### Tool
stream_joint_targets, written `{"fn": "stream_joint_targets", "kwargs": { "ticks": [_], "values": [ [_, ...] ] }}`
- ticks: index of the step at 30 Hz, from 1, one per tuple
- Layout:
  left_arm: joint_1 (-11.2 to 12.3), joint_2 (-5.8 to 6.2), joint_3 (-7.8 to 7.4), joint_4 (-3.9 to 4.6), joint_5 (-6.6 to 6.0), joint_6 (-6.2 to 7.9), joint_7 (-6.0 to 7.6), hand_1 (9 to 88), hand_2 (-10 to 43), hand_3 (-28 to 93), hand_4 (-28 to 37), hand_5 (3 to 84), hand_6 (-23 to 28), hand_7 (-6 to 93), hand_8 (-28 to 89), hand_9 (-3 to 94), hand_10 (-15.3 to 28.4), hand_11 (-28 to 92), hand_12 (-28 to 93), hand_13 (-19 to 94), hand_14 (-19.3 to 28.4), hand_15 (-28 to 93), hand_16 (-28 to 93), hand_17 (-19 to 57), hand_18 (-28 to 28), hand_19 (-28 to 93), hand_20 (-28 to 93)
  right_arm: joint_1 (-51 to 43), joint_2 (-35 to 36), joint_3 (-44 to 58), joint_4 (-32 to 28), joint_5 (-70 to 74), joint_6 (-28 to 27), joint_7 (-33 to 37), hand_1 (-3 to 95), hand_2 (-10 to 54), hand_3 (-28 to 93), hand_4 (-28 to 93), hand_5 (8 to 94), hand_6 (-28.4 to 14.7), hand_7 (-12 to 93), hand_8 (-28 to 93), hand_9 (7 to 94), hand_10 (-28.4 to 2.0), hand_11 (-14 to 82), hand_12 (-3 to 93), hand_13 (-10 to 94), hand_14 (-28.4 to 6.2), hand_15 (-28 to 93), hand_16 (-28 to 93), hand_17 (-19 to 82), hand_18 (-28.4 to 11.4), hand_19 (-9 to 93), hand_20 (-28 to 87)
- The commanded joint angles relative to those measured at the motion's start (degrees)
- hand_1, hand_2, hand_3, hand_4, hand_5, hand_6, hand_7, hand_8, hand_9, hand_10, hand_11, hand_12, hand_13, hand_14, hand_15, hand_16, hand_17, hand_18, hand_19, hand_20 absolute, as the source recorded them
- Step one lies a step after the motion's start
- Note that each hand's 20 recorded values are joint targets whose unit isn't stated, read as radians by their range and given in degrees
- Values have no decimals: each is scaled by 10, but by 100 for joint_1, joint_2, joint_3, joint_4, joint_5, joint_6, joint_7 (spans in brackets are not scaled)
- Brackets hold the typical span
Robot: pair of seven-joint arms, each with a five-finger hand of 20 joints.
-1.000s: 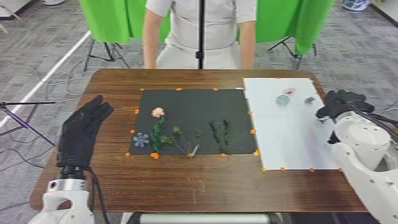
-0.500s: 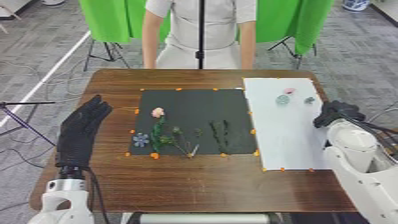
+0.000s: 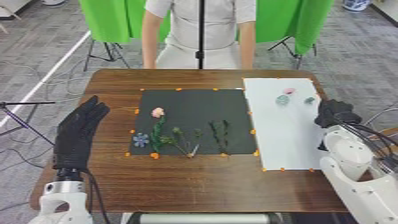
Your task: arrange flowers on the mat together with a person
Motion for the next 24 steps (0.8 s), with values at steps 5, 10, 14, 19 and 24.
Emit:
{"fn": "stream_joint_targets", "kwargs": {
  "ticks": [5,10,14,19,24],
  "values": [
    [62,149,-13,20,-22,142,-77,267,-81,660,-182,461,33,124,-60,413,120,115,156,342,150,97,31,42,111,15,163,1402,481,-910,-1607,461,315,-429,614,-95,599,-232,839,50,173,30,937,-77,89,338,785,-63,384,417,306,-139,466,374],
    [103,171,-68,18,10,91,-47,264,-88,667,-184,460,32,124,-59,409,120,111,163,337,150,95,32,42,110,12,161,2133,-168,-2076,-1632,729,26,-740,614,-95,602,-234,841,48,172,30,937,-78,85,339,772,-63,395,423,302,-138,459,374],
    [105,148,-66,37,70,75,-27,268,-94,667,-190,461,32,125,-57,415,119,111,168,338,151,94,33,42,110,11,161,2241,-959,-2641,-1482,804,-184,-963,616,-95,601,-236,842,48,170,29,937,-77,85,340,769,-63,400,420,303,-137,456,376],
    [2,211,97,59,-75,538,-159,272,-91,668,-200,475,34,126,-54,423,117,116,174,342,154,96,35,42,109,11,160,2136,-1862,-2961,-1256,659,-518,-1171,623,-95,597,-236,842,42,168,27,937,-81,87,339,766,-65,406,421,302,-138,456,378],
    [-21,285,38,128,-261,891,-163,248,72,678,-267,503,33,131,-50,451,122,132,176,354,155,112,29,52,99,17,159,2245,-2183,-3470,-945,451,-780,-1465,624,-95,604,-234,846,33,166,24,937,-88,89,338,762,-69,418,421,299,-139,457,381]
  ]
}}
